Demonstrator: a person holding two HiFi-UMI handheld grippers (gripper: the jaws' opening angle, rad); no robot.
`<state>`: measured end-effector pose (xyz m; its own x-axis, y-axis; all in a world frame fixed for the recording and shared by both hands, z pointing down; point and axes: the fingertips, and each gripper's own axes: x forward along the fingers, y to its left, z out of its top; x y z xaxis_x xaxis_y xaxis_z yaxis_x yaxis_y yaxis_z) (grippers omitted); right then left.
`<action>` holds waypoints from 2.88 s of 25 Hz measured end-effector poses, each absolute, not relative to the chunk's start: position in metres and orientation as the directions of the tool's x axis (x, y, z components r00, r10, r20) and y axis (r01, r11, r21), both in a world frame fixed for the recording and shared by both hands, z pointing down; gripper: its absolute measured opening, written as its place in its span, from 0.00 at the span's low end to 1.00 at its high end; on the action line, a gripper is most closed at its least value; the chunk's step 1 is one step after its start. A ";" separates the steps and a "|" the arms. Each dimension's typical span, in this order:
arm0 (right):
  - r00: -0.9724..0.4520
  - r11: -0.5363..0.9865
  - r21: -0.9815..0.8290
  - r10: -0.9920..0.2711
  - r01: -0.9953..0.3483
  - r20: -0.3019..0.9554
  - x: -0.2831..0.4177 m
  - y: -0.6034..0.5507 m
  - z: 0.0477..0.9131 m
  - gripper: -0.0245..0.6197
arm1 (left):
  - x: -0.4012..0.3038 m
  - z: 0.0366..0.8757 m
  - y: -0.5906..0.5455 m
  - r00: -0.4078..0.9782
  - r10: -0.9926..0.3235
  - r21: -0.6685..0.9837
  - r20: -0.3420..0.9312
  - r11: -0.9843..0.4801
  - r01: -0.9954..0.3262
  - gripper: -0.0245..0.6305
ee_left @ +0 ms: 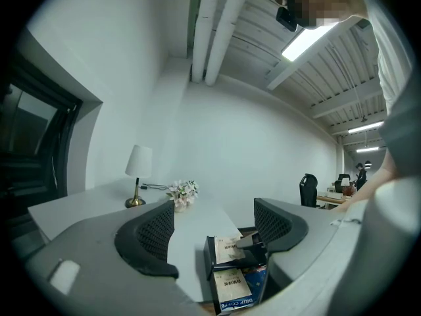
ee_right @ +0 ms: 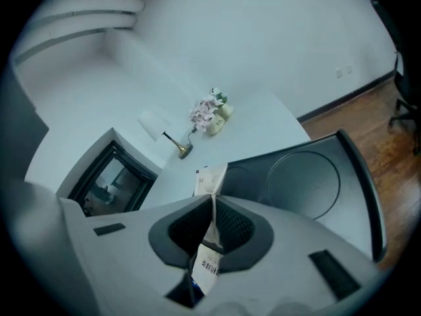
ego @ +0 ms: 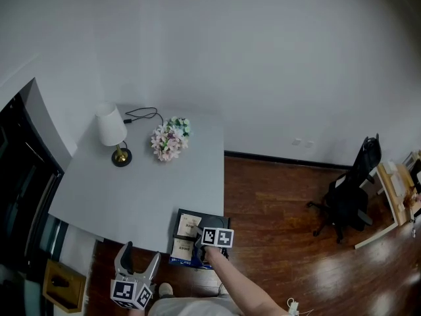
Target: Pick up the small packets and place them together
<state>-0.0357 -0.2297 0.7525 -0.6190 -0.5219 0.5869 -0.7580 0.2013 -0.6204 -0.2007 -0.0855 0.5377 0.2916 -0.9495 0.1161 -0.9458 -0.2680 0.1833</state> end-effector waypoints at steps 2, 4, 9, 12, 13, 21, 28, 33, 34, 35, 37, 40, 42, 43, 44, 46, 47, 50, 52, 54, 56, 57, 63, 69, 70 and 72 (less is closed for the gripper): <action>-0.578 0.177 -0.583 -0.524 -0.793 0.626 -0.035 -0.235 0.760 0.07 | -0.202 0.538 -0.086 0.289 -0.950 0.181 0.118 -0.265 -0.947 0.60; -0.521 0.174 -0.514 -0.520 -0.840 0.676 -0.034 -0.237 0.762 0.14 | -0.202 0.537 -0.086 0.287 -0.950 0.182 0.119 -0.264 -0.947 0.60; -0.476 0.284 -0.382 -0.519 -0.879 0.710 -0.036 -0.235 0.762 0.54 | -0.202 0.539 -0.087 0.290 -0.949 0.184 0.122 -0.265 -0.946 0.60; -0.502 0.329 -0.380 -0.543 -0.865 0.673 -0.035 -0.229 0.748 0.60 | -0.197 0.542 -0.092 0.310 -0.942 0.188 0.126 -0.284 -0.940 0.60; -0.516 0.351 -0.379 -0.567 -0.856 0.642 -0.034 -0.228 0.739 0.60 | -0.195 0.542 -0.093 0.318 -0.940 0.188 0.126 -0.292 -0.938 0.60; -0.623 0.588 -0.207 -0.751 -0.782 0.218 0.002 -0.191 0.595 0.60 | -0.166 0.532 -0.111 0.392 -0.914 0.143 0.103 -0.377 -0.915 0.59; -0.591 0.588 -0.094 -0.807 -0.804 0.010 0.056 -0.142 0.525 0.60 | -0.137 0.504 -0.115 0.437 -0.899 0.001 0.027 -0.438 -0.899 0.59; -0.591 0.586 -0.109 -0.807 -0.803 0.018 0.076 -0.125 0.524 0.55 | -0.128 0.488 -0.116 0.450 -0.893 0.001 -0.027 -0.450 -0.893 0.58; -0.596 0.590 -0.110 -0.803 -0.799 0.018 0.077 -0.123 0.523 0.54 | -0.128 0.490 -0.117 0.451 -0.892 0.002 -0.017 -0.451 -0.892 0.58; -0.603 0.598 -0.108 -0.797 -0.794 0.021 0.076 -0.121 0.523 0.54 | -0.128 0.493 -0.118 0.454 -0.891 0.005 -0.007 -0.454 -0.891 0.58; -0.624 0.618 -0.094 -0.780 -0.780 0.045 0.072 -0.118 0.528 0.54 | -0.129 0.497 -0.119 0.456 -0.890 0.015 0.008 -0.456 -0.890 0.58; -0.653 0.648 -0.085 -0.748 -0.757 0.119 0.062 -0.115 0.548 0.54 | -0.132 0.500 -0.117 0.442 -0.897 0.026 0.016 -0.442 -0.897 0.58; -0.676 0.670 -0.106 -0.713 -0.735 0.184 0.050 -0.115 0.569 0.54 | -0.136 0.503 -0.116 0.429 -0.903 0.033 0.024 -0.428 -0.903 0.58; -0.690 0.683 -0.122 -0.687 -0.720 0.229 0.042 -0.115 0.583 0.54 | -0.139 0.505 -0.116 0.421 -0.906 0.038 0.029 -0.420 -0.907 0.58; -0.704 0.697 -0.143 -0.653 -0.703 0.280 0.033 -0.114 0.600 0.54 | -0.142 0.507 -0.115 0.414 -0.910 0.043 0.034 -0.412 -0.910 0.58; -0.724 0.718 -0.190 -0.573 -0.670 0.385 0.014 -0.111 0.637 0.54 | -0.149 0.511 -0.112 0.399 -0.916 0.049 0.045 -0.397 -0.917 0.58; -0.729 0.725 -0.213 -0.534 -0.656 0.429 0.004 -0.110 0.656 0.54 | -0.152 0.513 -0.111 0.391 -0.919 0.051 0.050 -0.388 -0.920 0.58; -0.724 0.716 -0.271 -0.454 -0.643 0.519 -0.020 -0.109 0.708 0.54 | -0.161 0.519 -0.107 0.368 -0.928 0.058 0.066 -0.364 -0.930 0.58; -0.723 0.693 -0.324 -0.415 -0.645 0.552 -0.034 -0.109 0.735 0.54 | -0.167 0.522 -0.105 0.352 -0.933 0.063 0.075 -0.348 -0.935 0.58; -0.715 0.670 -0.359 -0.377 -0.649 0.589 -0.045 -0.111 0.756 0.48 | -0.173 0.525 -0.102 0.335 -0.939 0.065 0.082 -0.331 -0.941 0.58; -0.692 0.641 -0.376 -0.352 -0.669 0.630 -0.051 -0.117 0.775 0.48 | -0.180 0.528 -0.099 0.321 -0.943 0.067 0.089 -0.316 -0.946 0.58; -0.678 0.621 -0.384 -0.343 -0.683 0.650 -0.052 -0.120 0.783 0.48 | -0.182 0.529 -0.098 0.316 -0.944 0.067 0.092 -0.311 -0.948 0.58; -0.631 0.559 -0.393 -0.331 -0.730 0.702 -0.058 -0.131 0.805 0.48 | -0.193 0.529 -0.092 0.288 -0.953 0.069 0.099 -0.282 -0.957 0.58; -0.580 0.541 -0.346 -0.351 -0.766 0.735 -0.057 -0.136 0.817 0.36 | -0.198 0.533 -0.087 0.275 -0.955 0.067 0.109 -0.269 -0.961 0.58; -0.571 0.538 -0.337 -0.356 -0.773 0.740 -0.055 -0.137 0.817 0.31 | -0.197 0.534 -0.087 0.274 -0.955 0.068 0.111 -0.268 -0.961 0.58; -0.550 0.542 -0.311 -0.361 -0.781 0.753 -0.052 -0.139 0.815 0.25 | -0.196 0.535 -0.087 0.275 -0.955 0.069 0.115 -0.268 -0.961 0.58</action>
